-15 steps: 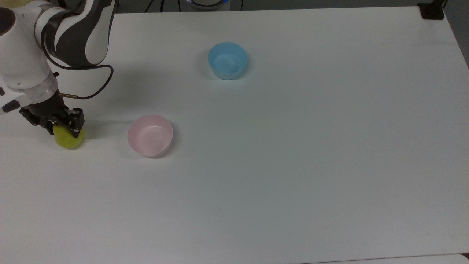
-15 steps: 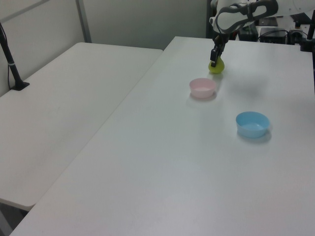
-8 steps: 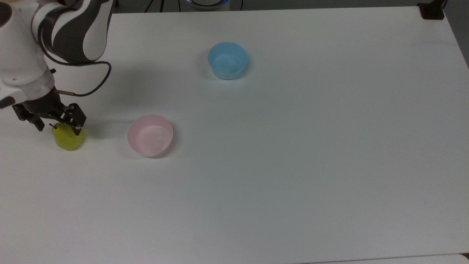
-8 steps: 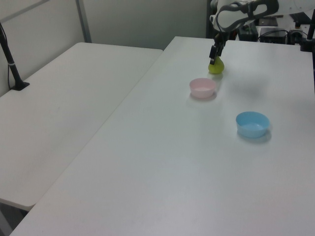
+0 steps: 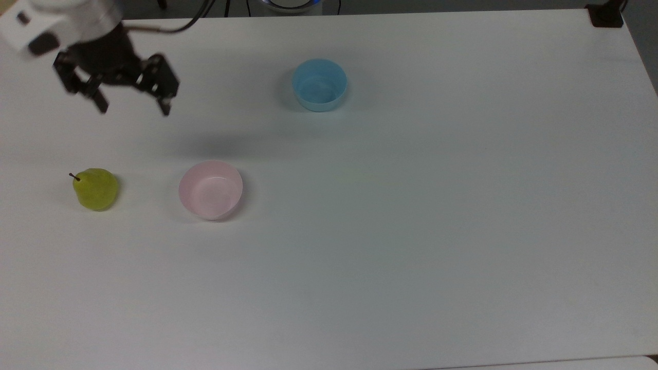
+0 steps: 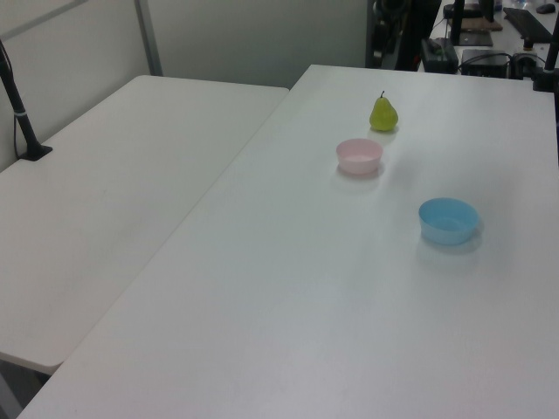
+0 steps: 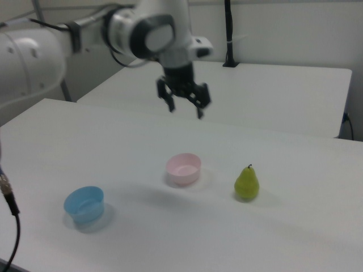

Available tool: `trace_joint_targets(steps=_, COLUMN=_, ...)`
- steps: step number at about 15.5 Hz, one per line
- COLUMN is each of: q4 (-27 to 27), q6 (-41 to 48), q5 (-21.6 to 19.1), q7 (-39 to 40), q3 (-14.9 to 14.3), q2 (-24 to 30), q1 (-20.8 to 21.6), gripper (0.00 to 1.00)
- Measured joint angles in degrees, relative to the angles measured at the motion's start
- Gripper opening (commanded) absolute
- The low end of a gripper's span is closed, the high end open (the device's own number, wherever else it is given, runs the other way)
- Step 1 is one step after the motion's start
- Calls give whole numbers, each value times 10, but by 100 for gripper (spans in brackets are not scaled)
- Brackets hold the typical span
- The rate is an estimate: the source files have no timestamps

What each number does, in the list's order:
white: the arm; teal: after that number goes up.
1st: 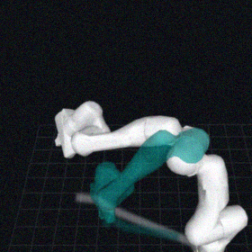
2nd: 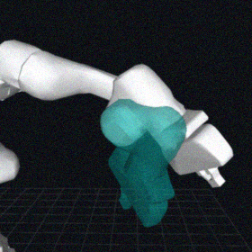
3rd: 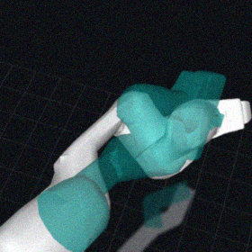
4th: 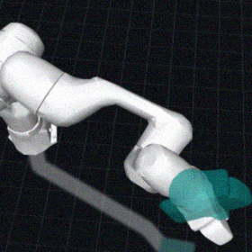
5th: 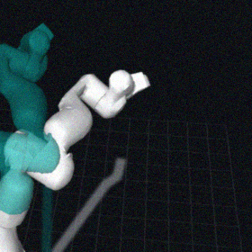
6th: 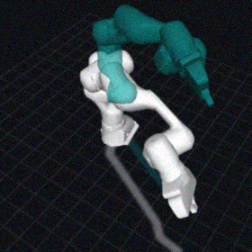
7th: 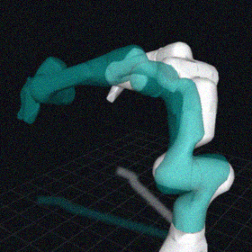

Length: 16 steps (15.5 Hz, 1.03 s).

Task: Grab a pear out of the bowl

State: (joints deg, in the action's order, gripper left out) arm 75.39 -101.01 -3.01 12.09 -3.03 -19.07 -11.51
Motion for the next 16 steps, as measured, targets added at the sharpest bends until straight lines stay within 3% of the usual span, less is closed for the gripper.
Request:
trace_joint_targets(steps=3, q4=17, q6=72, q5=0, q7=-91, q3=1, q2=65, q1=45, gripper=100)
trace_joint_targets(steps=8, q4=125, q6=87, q5=0, q7=-119, q3=2, q2=157, q1=128, gripper=100)
trace_joint_targets(steps=12, q4=154, q6=61, q5=0, q7=-117, q3=1, q2=166, q1=162, gripper=100)
trace_joint_targets(steps=16, q4=161, q6=47, q5=0, q7=-113, q3=-3, q2=167, q1=164, gripper=100)
